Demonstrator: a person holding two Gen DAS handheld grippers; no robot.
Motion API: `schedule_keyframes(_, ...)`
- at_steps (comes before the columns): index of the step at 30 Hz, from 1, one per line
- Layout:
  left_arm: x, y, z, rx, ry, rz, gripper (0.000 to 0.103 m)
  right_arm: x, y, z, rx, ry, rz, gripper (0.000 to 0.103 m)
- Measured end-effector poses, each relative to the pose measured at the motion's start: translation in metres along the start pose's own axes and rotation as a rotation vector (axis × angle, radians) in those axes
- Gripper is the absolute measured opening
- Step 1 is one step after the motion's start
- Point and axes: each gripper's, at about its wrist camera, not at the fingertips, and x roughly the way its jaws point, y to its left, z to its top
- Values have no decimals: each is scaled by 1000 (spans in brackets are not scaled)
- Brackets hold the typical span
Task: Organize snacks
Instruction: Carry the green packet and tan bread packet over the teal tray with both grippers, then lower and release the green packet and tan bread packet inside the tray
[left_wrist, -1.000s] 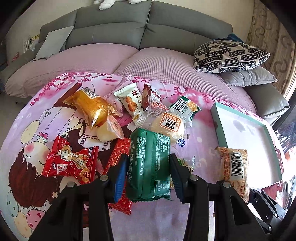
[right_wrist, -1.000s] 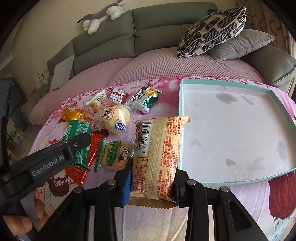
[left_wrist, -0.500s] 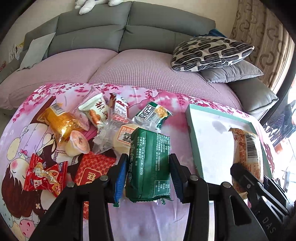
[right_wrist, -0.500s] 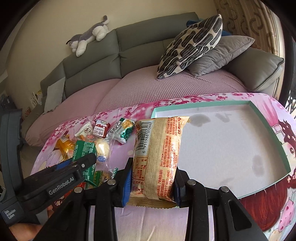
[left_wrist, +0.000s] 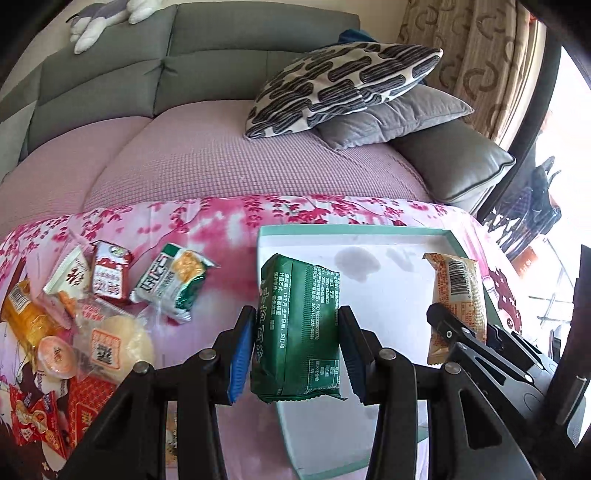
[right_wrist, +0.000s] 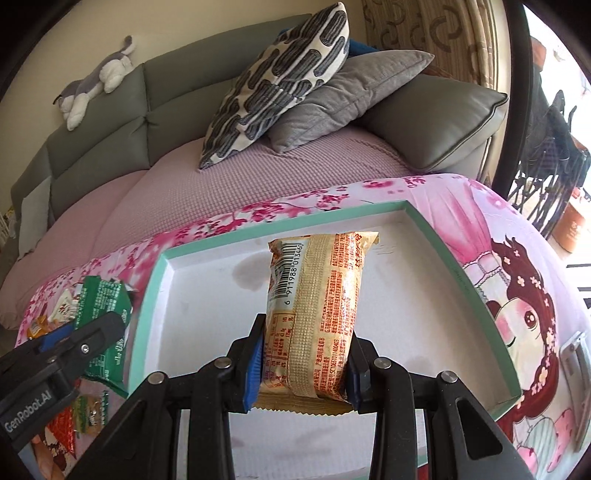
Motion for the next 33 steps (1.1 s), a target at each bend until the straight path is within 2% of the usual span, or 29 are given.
schedule_keyframes(3, 15, -15, 8, 16, 26, -37, 46, 11, -16, 11, 22, 10, -27, 38)
schedule_keyframes(8, 41, -30, 22, 40, 68, -50, 46, 32, -31, 26, 15, 46, -64, 38)
schedule_keyframes(19, 87, -33, 34, 29, 139, -8, 46, 64, -33, 38, -14, 114, -61, 38)
schedule_keyframes(28, 98, -34, 35, 25, 160, 7, 47, 75, -35, 39, -6, 179, -58, 39)
schedule_keyframes(30, 96, -36, 37, 25, 154, 16, 54, 76, -34, 39, -11, 194, -57, 44)
schedule_keyframes(32, 89, -38, 38, 28, 141, 15, 61, 73, -33, 39, -18, 188, -56, 60)
schedule_keyframes(33, 85, -38, 38, 27, 136, 10, 61, 71, -31, 39, -25, 184, -55, 62)
